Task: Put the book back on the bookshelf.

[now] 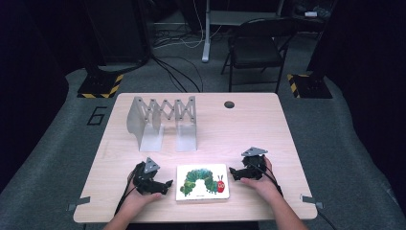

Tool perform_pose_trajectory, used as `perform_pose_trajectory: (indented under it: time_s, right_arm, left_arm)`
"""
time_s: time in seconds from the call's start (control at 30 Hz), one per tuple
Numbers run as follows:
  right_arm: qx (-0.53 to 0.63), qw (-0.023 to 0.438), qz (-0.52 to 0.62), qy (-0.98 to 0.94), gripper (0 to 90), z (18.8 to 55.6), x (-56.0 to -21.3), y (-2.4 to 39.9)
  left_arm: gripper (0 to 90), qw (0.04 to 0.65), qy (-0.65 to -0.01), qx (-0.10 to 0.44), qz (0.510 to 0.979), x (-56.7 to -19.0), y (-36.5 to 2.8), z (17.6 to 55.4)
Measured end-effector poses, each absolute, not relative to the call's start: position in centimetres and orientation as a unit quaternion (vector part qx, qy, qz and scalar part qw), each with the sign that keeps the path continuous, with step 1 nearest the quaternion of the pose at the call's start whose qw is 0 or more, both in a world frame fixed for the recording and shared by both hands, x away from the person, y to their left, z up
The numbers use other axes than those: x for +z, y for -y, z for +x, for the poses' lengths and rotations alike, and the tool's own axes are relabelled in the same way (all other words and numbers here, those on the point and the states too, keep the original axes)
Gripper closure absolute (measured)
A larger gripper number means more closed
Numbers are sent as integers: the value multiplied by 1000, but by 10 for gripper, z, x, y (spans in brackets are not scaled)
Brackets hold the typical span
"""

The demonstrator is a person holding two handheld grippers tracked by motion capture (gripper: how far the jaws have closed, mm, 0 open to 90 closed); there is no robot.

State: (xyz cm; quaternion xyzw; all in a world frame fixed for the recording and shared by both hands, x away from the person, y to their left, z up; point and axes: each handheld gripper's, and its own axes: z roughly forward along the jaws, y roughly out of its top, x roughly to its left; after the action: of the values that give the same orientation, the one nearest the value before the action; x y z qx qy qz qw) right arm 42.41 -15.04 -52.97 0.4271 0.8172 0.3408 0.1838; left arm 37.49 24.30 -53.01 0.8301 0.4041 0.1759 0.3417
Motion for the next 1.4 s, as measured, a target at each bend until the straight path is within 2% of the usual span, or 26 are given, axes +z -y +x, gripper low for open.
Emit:
perform_pose_trajectory:
  time_s: [0.1,0.8,0.87,0.9,0.93,1.0,1.03,1.1,1.4]
  right_arm:
    - [343,182,431,-814,69,423,-528,152]
    - [337,183,438,-813,150,424,-524,155]
    - [337,184,439,-812,157,424,-524,155]
    - [336,178,446,-810,206,423,-522,153]
    - [336,178,446,-810,206,423,-522,153]
    - [330,171,450,-812,309,422,-519,153]
    - [331,165,452,-812,375,422,-517,155]
    - [338,151,462,-805,391,423,-514,156]
    - [352,163,465,-796,401,417,-496,155]
  left_arm:
    - [5,342,-404,177,829,-530,-243,375]
    - [18,340,-406,173,830,-529,-243,375]
    - [43,338,-407,172,831,-528,-243,375]
    - [65,340,-409,173,829,-528,-243,375]
    - [65,336,-409,170,831,-526,-244,375]
    - [152,338,-413,173,828,-524,-246,374]
    - [167,340,-419,159,827,-522,-248,375]
    - [199,349,-427,149,821,-521,-249,374]
    - [235,352,-414,132,829,-508,-245,363]
